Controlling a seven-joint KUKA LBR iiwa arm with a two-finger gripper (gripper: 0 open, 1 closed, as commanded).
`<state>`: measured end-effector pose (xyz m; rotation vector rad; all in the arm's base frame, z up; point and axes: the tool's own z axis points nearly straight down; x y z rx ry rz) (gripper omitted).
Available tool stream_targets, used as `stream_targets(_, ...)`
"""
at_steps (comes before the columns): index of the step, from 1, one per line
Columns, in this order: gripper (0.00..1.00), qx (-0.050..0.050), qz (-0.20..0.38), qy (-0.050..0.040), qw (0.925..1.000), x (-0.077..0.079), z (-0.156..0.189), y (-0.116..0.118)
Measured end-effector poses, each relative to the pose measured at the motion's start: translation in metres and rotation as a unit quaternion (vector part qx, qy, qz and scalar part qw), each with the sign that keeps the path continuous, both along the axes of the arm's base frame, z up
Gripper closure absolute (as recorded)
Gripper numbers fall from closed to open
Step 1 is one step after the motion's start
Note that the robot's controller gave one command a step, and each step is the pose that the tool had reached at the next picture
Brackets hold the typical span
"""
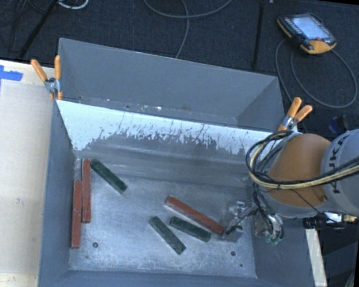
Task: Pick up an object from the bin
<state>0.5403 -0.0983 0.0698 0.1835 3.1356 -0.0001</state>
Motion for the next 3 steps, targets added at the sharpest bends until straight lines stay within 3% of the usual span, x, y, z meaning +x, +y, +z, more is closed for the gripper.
stream_targets(1,1.0,0.001,0.009,0.0036,1.0,0.017,0.046,-0.007)
stream_targets(2,0.0,0.0,-0.007,0.001,1.0,-0.016,0.102,0.049)
stream_targets(3,0.0,0.0,-0.006,0.001,1.0,-0.016,0.101,0.049)
